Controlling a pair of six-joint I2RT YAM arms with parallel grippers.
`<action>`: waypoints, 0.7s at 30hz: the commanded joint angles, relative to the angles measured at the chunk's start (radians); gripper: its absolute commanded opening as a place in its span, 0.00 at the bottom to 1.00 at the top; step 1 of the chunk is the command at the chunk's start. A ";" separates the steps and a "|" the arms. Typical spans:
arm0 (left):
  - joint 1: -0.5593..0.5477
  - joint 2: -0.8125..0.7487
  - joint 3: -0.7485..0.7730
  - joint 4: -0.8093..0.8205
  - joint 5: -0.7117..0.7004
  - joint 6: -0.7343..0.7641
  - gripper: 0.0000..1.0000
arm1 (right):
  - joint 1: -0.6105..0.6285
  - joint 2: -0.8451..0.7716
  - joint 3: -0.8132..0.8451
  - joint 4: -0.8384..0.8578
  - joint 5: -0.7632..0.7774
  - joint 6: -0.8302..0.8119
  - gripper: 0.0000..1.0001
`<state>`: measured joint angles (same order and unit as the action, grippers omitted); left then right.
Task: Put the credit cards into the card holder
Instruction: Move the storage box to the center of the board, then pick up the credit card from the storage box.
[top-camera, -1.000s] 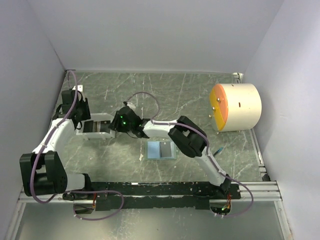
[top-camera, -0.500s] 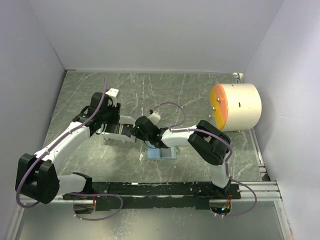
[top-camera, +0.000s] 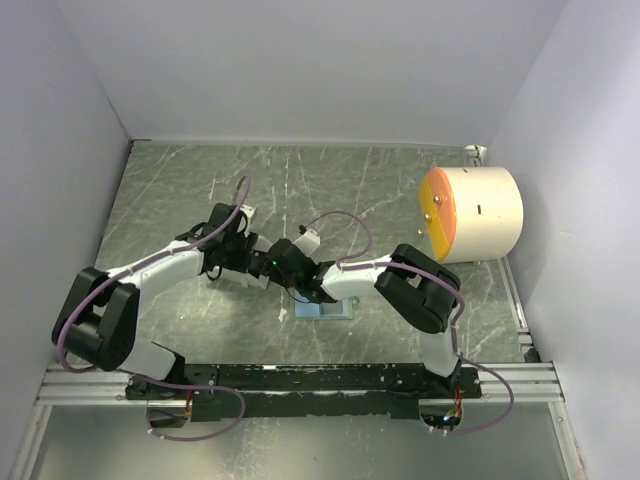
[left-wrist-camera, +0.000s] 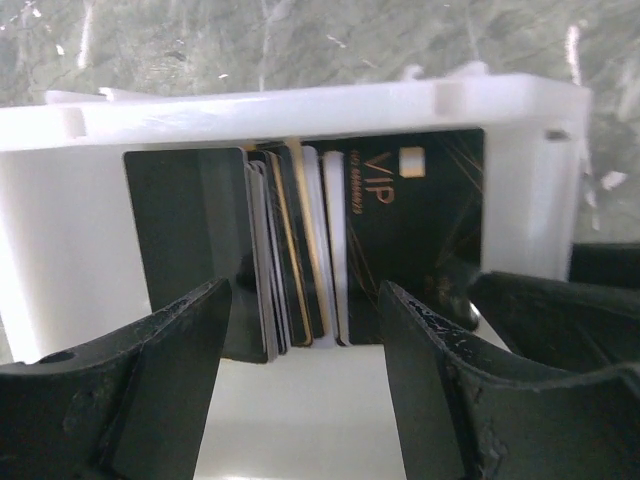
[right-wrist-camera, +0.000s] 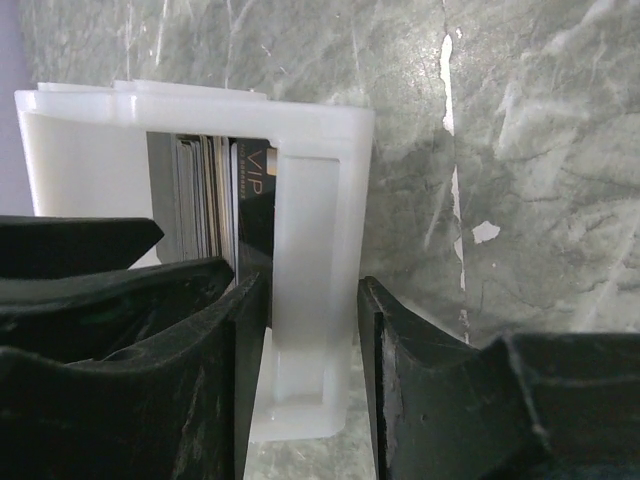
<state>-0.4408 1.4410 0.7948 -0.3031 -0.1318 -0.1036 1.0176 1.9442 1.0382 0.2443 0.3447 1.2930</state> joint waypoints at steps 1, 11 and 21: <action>-0.018 0.054 0.024 0.051 -0.139 0.036 0.73 | 0.004 -0.018 -0.012 0.038 0.013 -0.006 0.41; -0.024 0.150 0.070 0.083 -0.322 0.084 0.70 | -0.001 -0.015 -0.029 0.037 0.015 -0.015 0.38; -0.022 0.086 0.099 0.083 -0.405 0.162 0.58 | -0.007 0.008 -0.031 0.026 0.006 -0.009 0.37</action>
<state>-0.4648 1.5673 0.8597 -0.2382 -0.4587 0.0082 1.0153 1.9442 1.0199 0.2775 0.3401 1.2846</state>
